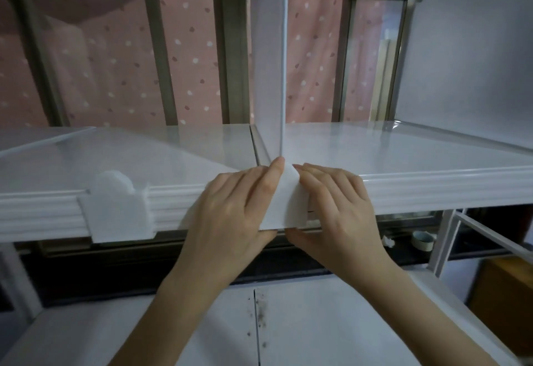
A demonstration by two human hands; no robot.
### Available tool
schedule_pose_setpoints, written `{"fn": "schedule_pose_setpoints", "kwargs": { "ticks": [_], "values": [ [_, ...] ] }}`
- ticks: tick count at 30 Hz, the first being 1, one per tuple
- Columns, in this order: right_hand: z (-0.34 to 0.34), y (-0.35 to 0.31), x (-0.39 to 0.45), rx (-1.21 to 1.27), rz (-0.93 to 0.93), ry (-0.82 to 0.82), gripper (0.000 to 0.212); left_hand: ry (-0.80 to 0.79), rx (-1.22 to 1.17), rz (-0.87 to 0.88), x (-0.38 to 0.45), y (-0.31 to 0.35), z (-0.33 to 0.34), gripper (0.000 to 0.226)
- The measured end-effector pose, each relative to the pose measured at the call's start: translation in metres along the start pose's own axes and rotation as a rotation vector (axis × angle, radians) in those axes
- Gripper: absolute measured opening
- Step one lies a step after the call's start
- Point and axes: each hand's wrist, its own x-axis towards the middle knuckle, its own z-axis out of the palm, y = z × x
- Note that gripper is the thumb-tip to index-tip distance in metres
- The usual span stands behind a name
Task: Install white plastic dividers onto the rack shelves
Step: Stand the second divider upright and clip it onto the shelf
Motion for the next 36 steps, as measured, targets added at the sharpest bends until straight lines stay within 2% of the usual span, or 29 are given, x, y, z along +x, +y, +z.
{"fn": "schedule_pose_setpoints", "kwargs": {
  "ticks": [2, 8, 13, 17, 21, 24, 26, 30, 33, 36],
  "values": [
    [-0.003, -0.006, -0.002, -0.021, 0.041, -0.040, 0.064, 0.017, 0.004, -0.036, -0.002, 0.006, 0.003, 0.089],
    [-0.013, -0.022, -0.001, 0.022, 0.178, -0.100, 0.060, 0.083, -0.002, -0.182, -0.005, 0.026, 0.007, 0.083],
    [-0.019, -0.023, -0.002, 0.056, 0.206, -0.168, 0.064, 0.124, -0.002, -0.263, -0.004, 0.036, 0.009, 0.082],
    [-0.028, -0.021, 0.000, 0.074, 0.193, -0.237, 0.062, 0.094, 0.017, -0.322, -0.004, 0.042, 0.006, 0.087],
    [-0.033, -0.023, 0.002, 0.097, 0.214, -0.277, 0.063, 0.019, 0.011, -0.395, -0.002, 0.048, 0.000, 0.091],
    [-0.041, -0.024, 0.006, 0.095, 0.216, -0.336, 0.064, -0.101, 0.066, -0.409, 0.001, 0.053, -0.016, 0.091],
    [-0.050, -0.026, 0.012, 0.086, 0.225, -0.428, 0.067, -0.233, 0.097, -0.414, 0.002, 0.058, -0.030, 0.091],
    [-0.069, -0.029, 0.020, -0.027, 0.230, -0.627, 0.074, -0.401, 0.161, -0.443, 0.004, 0.067, -0.056, 0.092],
    [-0.096, -0.035, 0.028, -0.132, 0.214, -0.762, 0.069, -0.472, 0.256, -0.442, 0.015, 0.075, -0.079, 0.076],
    [-0.128, -0.047, 0.042, -0.243, 0.222, -0.756, 0.060, -0.479, 0.364, -0.391, 0.029, 0.088, -0.113, 0.049]
  ]
}}
